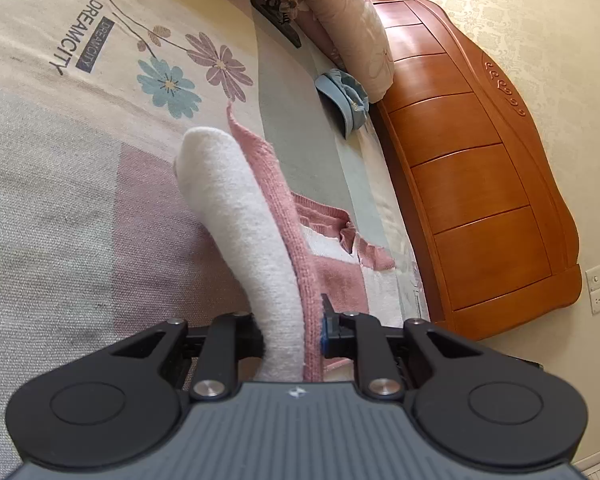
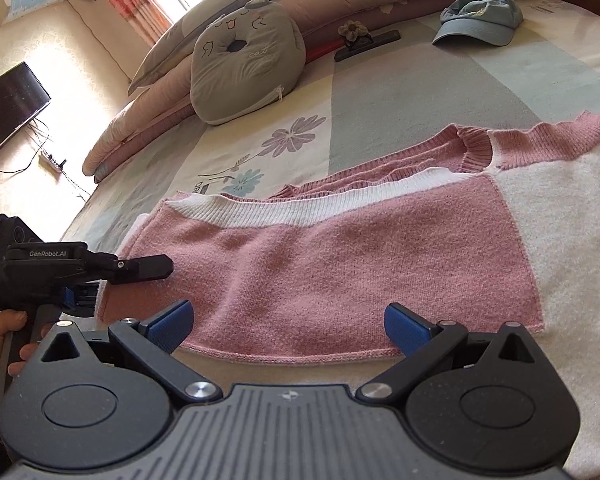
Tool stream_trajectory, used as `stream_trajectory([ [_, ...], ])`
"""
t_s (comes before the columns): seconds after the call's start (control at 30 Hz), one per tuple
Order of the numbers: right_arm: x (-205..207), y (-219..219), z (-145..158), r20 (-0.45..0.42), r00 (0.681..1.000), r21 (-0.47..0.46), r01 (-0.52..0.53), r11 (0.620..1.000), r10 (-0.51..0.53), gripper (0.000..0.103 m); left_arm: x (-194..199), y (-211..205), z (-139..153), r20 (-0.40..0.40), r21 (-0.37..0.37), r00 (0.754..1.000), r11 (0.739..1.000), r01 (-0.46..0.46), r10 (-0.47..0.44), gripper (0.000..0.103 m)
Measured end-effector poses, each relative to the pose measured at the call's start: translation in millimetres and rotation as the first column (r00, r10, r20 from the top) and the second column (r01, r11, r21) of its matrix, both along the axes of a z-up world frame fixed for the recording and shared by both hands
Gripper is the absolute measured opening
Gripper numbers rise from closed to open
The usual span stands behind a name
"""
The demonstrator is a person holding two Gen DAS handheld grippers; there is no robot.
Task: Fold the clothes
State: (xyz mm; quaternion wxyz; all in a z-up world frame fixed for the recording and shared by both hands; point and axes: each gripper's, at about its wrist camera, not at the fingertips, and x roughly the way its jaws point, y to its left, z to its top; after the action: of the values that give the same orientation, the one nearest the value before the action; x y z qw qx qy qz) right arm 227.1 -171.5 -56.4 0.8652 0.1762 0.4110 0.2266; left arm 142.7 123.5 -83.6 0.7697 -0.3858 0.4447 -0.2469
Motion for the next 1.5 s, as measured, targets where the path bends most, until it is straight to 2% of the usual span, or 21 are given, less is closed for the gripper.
stream_trajectory([
  [0.53, 84.2, 11.8, -7.6, 0.050, 0.998, -0.042, -0.022, 0.999, 0.024, 0.103, -2.1, -0.3, -5.0, -0.032, -0.022, 0.999, 0.999, -0.041, 0.040, 0.018],
  [0.67, 94.1, 14.3, -10.6, 0.048, 0.999, -0.052, -0.012, 0.999, 0.014, 0.103, -1.1, -1.7, -2.9, -0.028, -0.013, 0.999, 0.999, -0.036, 0.035, 0.018],
  [0.93, 45.2, 5.1, 3.5, 0.018, 1.000, -0.020, 0.021, 1.000, -0.020, 0.103, -2.1, -3.2, -1.6, -0.022, 0.003, 0.999, 1.000, -0.031, 0.031, 0.018],
  [1.07, 17.0, 1.2, -3.9, -0.055, 0.998, -0.007, 0.029, 1.000, -0.030, 0.103, -3.4, -5.6, 1.7, -0.017, 0.014, 0.999, 0.999, -0.029, 0.029, 0.019],
  [1.17, -4.2, -0.5, -4.5, -0.041, 0.999, -0.029, 0.030, 0.999, -0.031, 0.103, -3.2, -8.2, 5.0, -0.015, 0.026, 1.000, 0.999, -0.025, 0.025, 0.018],
  [1.33, -20.7, -11.3, -9.1, -0.164, 0.985, -0.001, 0.048, 0.999, -0.048, 0.103, -2.0, -13.4, 12.2, -0.013, 0.045, 1.000, 0.999, -0.019, 0.020, 0.018],
  [1.5, -35.0, -27.2, -5.3, -0.202, 0.976, 0.055, 0.093, 0.994, -0.080, 0.103, -2.3, -19.4, 21.3, -0.008, 0.057, 1.000, 0.998, -0.014, 0.014, 0.018],
])
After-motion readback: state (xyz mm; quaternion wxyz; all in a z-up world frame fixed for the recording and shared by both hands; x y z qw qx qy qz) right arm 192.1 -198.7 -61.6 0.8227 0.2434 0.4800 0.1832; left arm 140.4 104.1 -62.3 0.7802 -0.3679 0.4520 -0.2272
